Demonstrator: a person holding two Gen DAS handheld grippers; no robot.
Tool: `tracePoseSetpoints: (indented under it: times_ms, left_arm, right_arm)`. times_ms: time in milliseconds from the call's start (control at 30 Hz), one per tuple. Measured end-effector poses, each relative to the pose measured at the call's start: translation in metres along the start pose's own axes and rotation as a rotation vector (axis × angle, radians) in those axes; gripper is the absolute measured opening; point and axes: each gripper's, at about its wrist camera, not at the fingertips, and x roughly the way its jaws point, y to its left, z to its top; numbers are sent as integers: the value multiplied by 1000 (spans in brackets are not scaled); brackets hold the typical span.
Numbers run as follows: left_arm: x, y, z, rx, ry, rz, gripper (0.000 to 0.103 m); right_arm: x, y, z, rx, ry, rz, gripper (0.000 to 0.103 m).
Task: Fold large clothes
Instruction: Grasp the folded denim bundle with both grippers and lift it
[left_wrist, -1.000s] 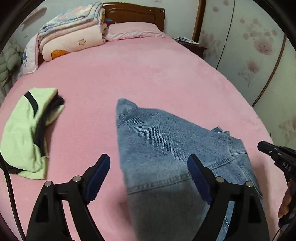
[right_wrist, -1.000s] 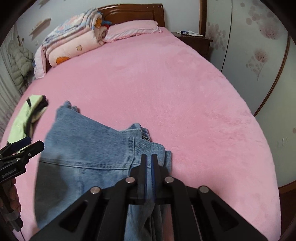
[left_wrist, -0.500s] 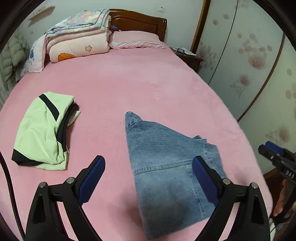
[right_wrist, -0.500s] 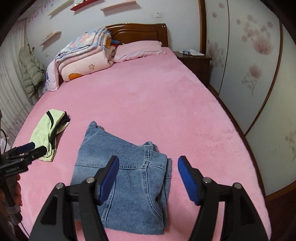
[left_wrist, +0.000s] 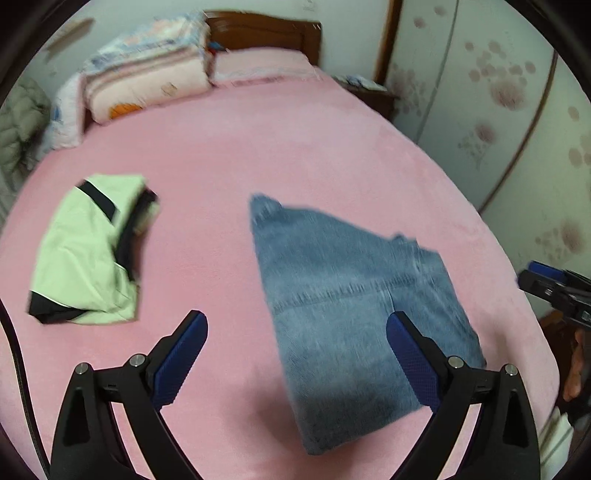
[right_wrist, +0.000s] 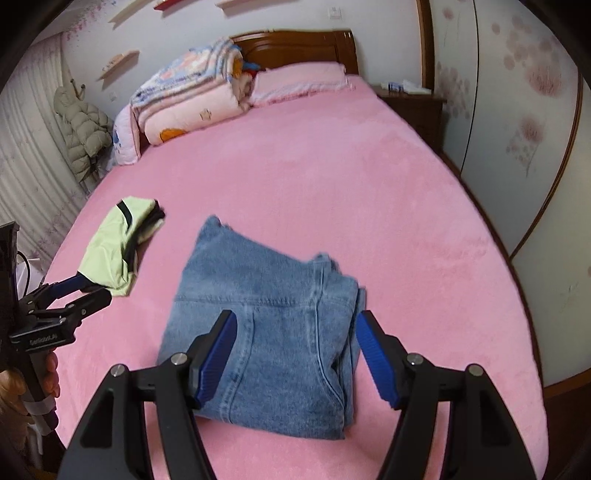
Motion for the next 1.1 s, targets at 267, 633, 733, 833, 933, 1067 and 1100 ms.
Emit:
tracePoseSetpoints:
  times_ms: [267,633,733,833,933,1067,1100]
  left_arm:
    - [76,11,-35,-100,173,-156,97]
    - [148,15,-59,-199,277,-266,97]
    - [159,19,-59,-233,284,-300,100]
    - [164,17,-60,-226,291,-325,100]
    - [166,18,-60,-211,299,-342,100]
    - [174,20,-60,-209,340,-343,103]
    - [175,20,-61,-207,346,-344,103]
  right_arm:
    - [78,-35,-31,98,188,90,67]
    - [157,-78,-55,246,346,197,70]
    - [165,-82,-58,258,352,231,75]
    - [171,-84,-58,260,360,284,78]
    - [181,-83,-56,280,363,351,80]
    - [197,-76,-55,265,380,380,84]
    - [200,-72,-54,253,392,378,87]
